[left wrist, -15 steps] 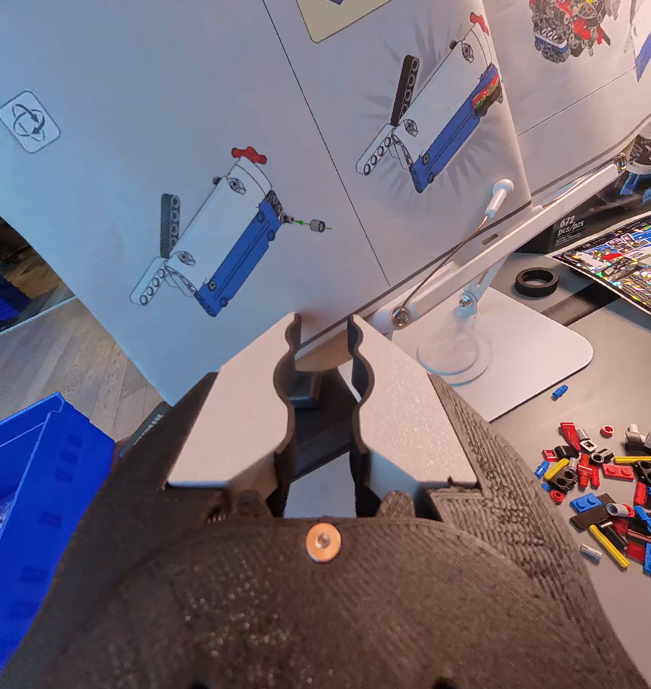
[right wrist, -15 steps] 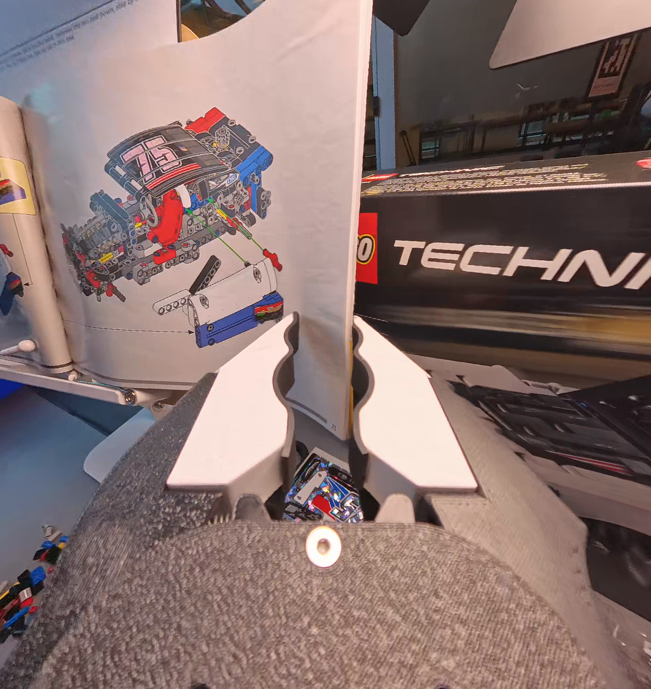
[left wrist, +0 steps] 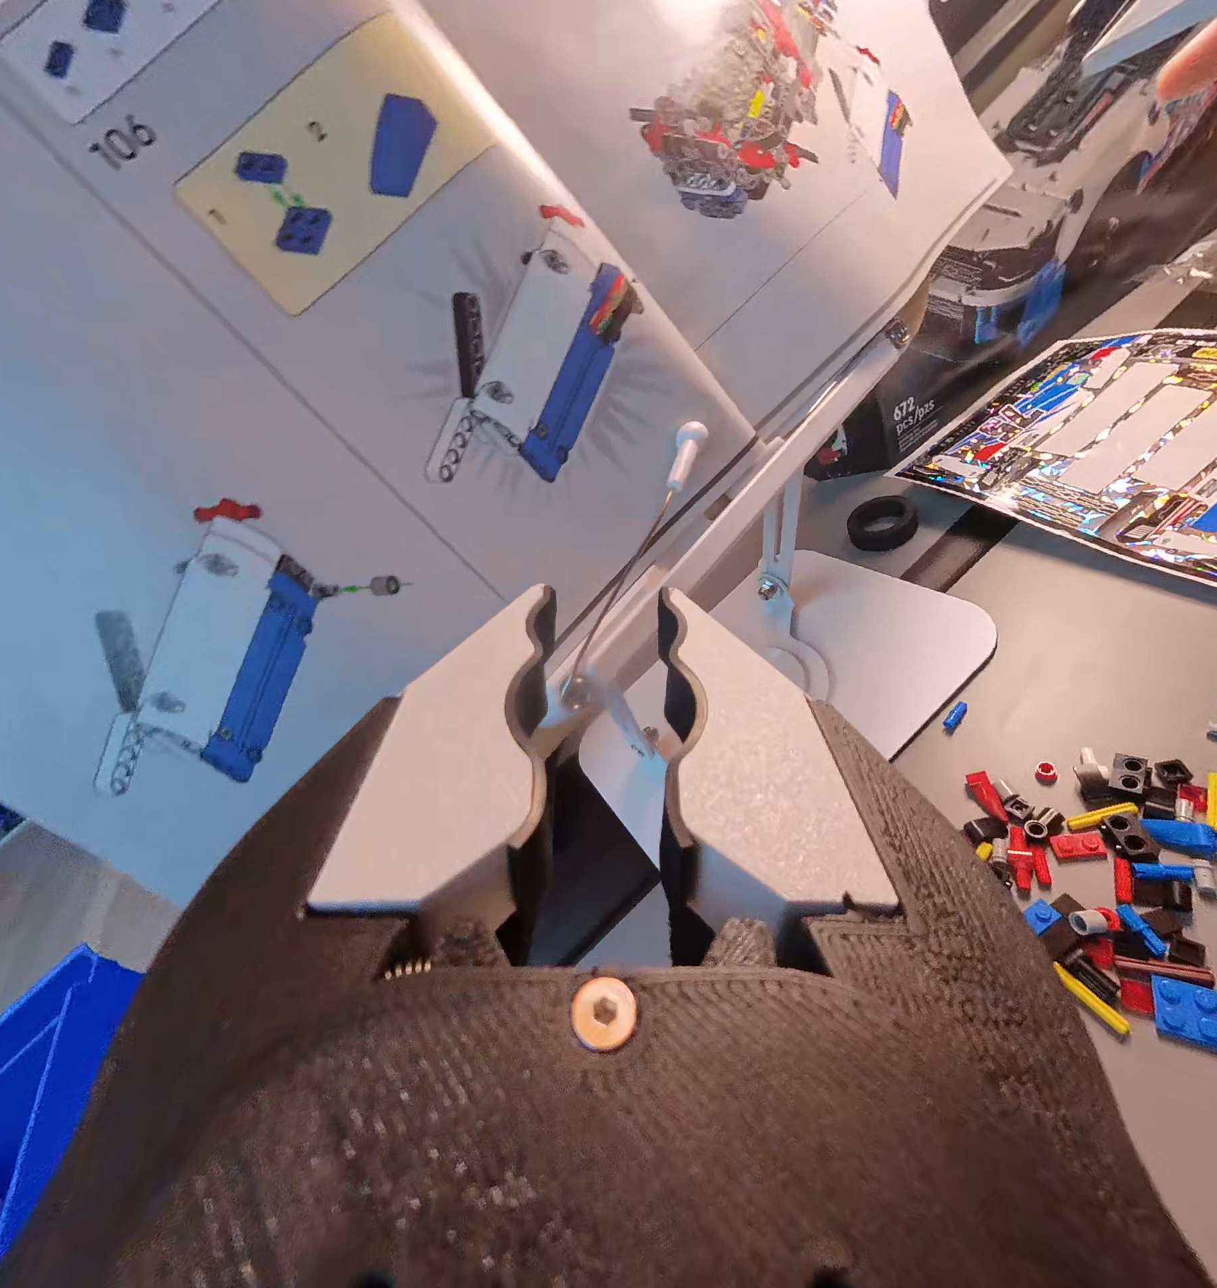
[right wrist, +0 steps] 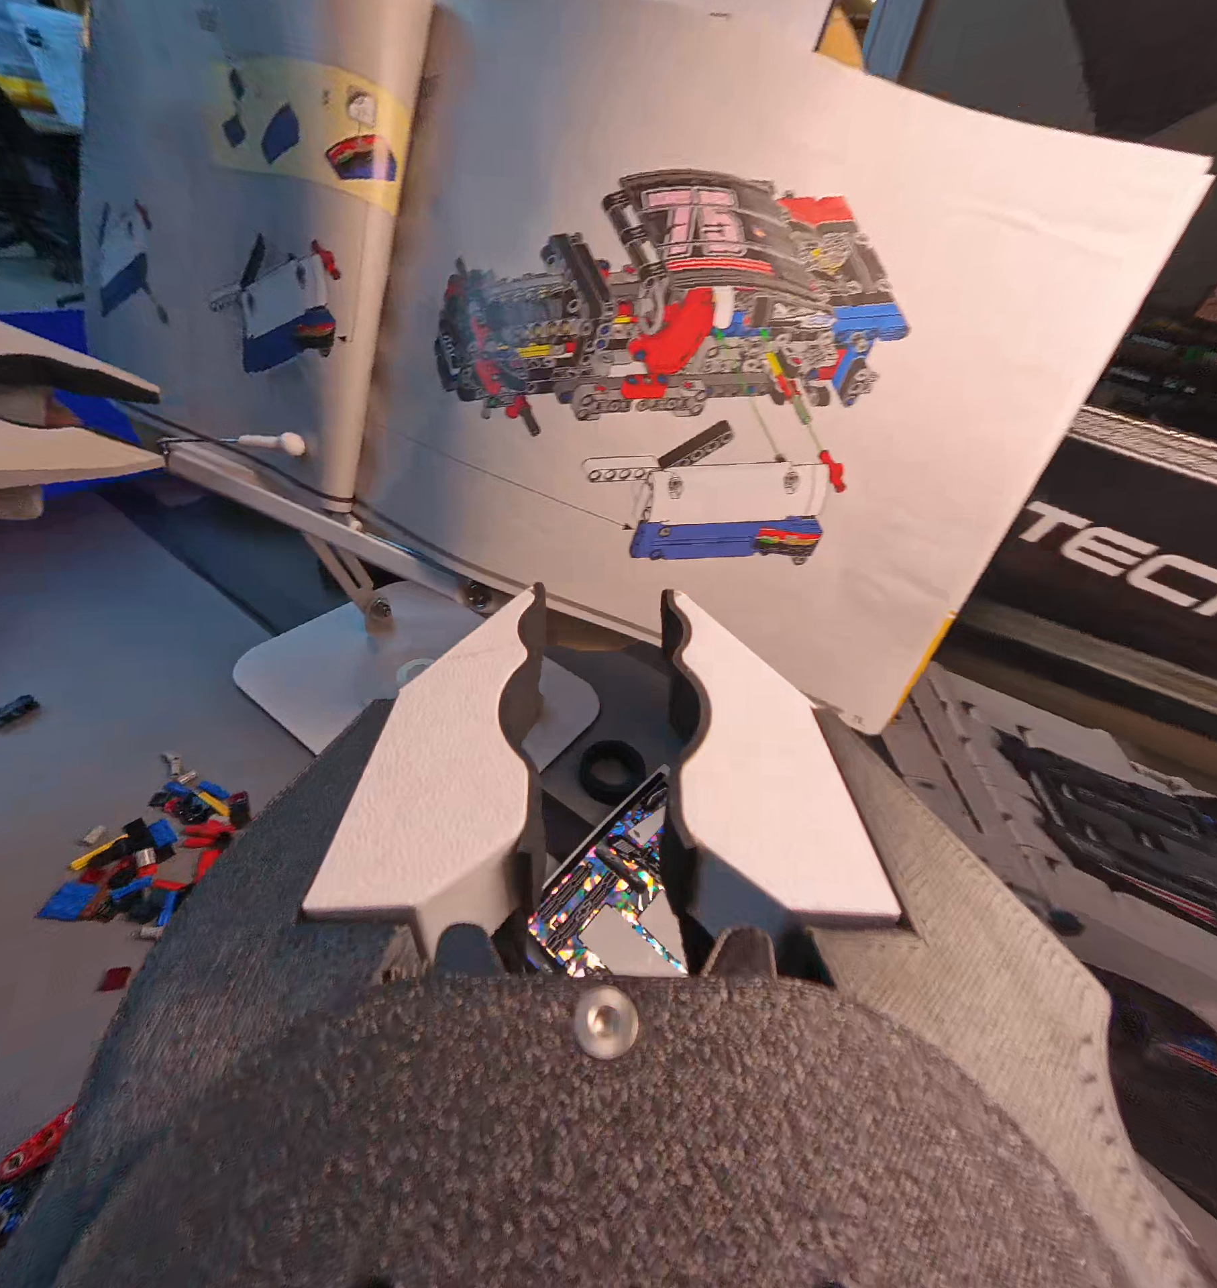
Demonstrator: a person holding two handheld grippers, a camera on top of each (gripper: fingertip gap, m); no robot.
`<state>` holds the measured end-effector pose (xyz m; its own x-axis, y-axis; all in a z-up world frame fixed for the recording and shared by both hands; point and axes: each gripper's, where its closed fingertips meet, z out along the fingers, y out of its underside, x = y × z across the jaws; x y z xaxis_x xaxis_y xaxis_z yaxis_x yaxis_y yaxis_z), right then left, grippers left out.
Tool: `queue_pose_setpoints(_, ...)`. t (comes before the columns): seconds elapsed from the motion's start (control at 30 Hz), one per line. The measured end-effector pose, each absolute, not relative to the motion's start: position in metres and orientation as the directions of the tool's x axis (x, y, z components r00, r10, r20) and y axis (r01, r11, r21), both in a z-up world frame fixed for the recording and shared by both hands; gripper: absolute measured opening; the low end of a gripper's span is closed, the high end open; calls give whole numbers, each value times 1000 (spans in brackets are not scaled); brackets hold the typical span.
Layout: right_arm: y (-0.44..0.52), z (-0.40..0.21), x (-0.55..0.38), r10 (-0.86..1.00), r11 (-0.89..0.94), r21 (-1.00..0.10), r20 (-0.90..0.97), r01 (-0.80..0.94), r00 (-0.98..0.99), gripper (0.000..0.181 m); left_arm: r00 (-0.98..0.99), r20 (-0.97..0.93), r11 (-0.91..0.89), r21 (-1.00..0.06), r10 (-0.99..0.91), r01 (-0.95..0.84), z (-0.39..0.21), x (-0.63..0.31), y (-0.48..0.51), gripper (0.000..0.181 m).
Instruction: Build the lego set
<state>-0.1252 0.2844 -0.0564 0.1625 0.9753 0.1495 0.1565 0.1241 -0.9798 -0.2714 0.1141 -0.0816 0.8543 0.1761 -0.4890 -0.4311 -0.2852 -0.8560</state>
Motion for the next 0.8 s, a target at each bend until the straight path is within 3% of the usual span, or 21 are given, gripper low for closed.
queue_pose_setpoints(0.1,263,-76,-143,970,170,-959,203,229,131,32,823,-542,-353,-813,171,-462,-91,-275,128,21)
queue_pose_setpoints(0.17,252,-86,-151,971,179,-952,211,249,108,31,828,-524,-352,-828,202,-438,-90,-282,131,5)
queue_pose_setpoints(0.33,208,-99,-151,993,115,-968,117,222,-3,32,886,-415,-296,-890,207,-348,-90,-278,124,15)
queue_pose_setpoints(0.57,133,-55,-79,993,0,-998,6,-56,-119,31,919,-145,76,-980,367,-185,-21,-306,62,26)
queue_pose_setpoints(0.7,106,-62,-31,990,-37,-998,-29,-60,-135,32,883,-43,186,-972,467,-146,22,-356,32,23)
queue_pose_setpoints(0.8,90,-80,-1,984,-109,-993,-104,-32,-146,32,870,-23,190,-973,493,-134,43,-387,29,11)
